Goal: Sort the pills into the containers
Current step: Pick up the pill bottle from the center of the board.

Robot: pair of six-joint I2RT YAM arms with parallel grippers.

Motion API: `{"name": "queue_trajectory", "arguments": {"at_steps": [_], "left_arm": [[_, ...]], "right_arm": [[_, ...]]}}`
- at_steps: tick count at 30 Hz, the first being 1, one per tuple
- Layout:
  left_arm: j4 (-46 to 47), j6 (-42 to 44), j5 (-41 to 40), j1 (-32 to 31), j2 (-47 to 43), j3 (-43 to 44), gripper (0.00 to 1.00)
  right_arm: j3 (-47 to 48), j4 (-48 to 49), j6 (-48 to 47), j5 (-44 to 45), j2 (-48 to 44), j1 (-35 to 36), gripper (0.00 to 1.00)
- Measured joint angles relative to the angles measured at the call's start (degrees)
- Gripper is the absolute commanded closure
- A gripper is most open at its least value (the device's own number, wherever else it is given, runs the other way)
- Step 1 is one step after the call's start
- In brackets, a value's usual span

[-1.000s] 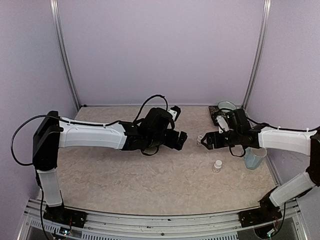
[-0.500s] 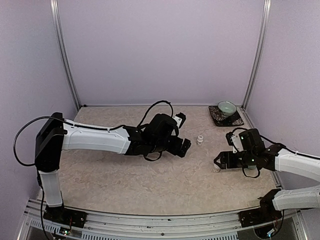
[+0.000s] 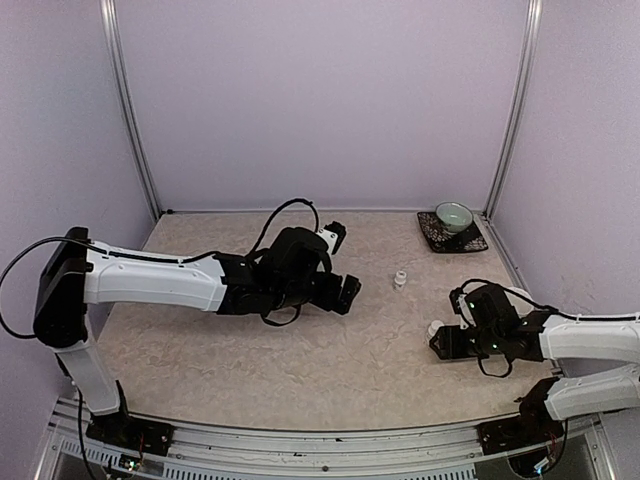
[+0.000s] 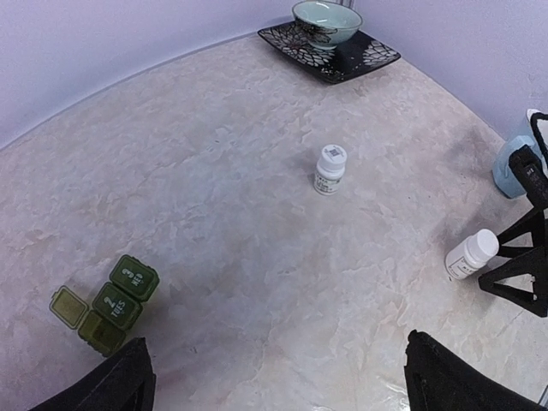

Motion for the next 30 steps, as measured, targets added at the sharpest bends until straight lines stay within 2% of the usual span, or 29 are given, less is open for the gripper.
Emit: {"name": "queue_trajectory", "arguments": {"at_steps": [9,12,16,19,25,30], "left_arm": [[0.11,-0.44,-1.09,1.55,-3.28,-4.09,0.01],[0.15,-0.52,-1.09,2.14,-3.93,-4.85,0.01],[0.57,-0.76,-1.09,2.51,-4.72,-6.14,0.01],[0.61,-0.96,-1.09,2.58,-5.01,-6.93,0.01],[0.66,-1.14,-1.07,2.62,-5.44,-7.41,0.01],[0.5,-1.31,-1.07,2.49,-7.26,-7.85,0.01]], "right_arm": [[-0.17,6.38,3.39,7.8,7.32,5.29,0.38],[0.22,8.85,4.35,9.99,9.62,6.78,0.46],[0.26,11.67,5.25,12.92,11.78,8.0,0.63],[0.0,13.27,5.84,14.47,12.46,8.74,0.68],[-0.94,16.28,3.72,14.58,12.44,9.79,0.7],[-0.39,21.11,-2.54,8.79,11.8,12.52,0.69]]}}
